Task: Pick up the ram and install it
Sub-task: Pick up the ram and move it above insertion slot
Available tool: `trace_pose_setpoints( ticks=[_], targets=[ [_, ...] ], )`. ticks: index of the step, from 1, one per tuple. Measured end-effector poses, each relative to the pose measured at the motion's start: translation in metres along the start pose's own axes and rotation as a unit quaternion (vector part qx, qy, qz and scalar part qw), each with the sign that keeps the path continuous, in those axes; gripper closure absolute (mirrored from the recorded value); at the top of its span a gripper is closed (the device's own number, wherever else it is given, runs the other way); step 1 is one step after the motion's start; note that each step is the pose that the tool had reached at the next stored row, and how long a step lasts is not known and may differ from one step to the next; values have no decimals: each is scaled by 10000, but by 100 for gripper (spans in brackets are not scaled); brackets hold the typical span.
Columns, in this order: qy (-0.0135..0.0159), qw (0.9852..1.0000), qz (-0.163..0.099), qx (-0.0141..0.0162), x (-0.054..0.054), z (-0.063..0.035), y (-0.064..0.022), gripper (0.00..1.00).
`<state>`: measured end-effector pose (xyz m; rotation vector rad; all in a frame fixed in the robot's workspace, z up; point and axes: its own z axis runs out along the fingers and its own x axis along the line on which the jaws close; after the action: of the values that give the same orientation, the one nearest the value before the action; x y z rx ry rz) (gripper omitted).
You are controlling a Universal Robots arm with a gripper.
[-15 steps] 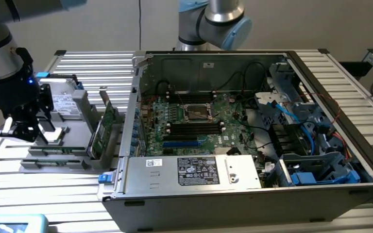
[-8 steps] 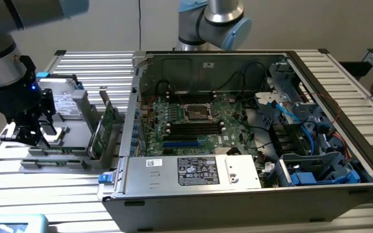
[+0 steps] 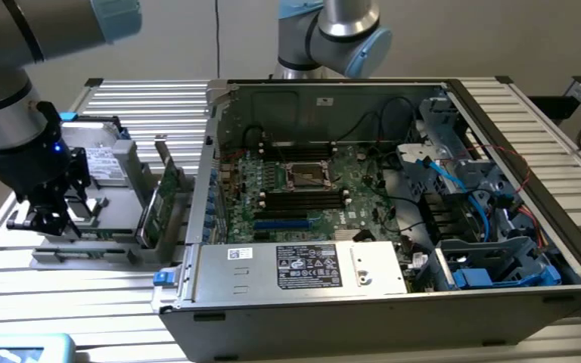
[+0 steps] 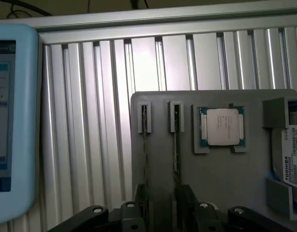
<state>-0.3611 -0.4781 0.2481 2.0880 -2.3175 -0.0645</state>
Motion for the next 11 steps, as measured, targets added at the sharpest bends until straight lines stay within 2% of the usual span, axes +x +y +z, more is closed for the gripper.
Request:
trace_pose_setpoints(
  ticks=[11],
  targets=[
    [-3, 10000, 47, 10, 54, 194, -15, 58]
  ],
)
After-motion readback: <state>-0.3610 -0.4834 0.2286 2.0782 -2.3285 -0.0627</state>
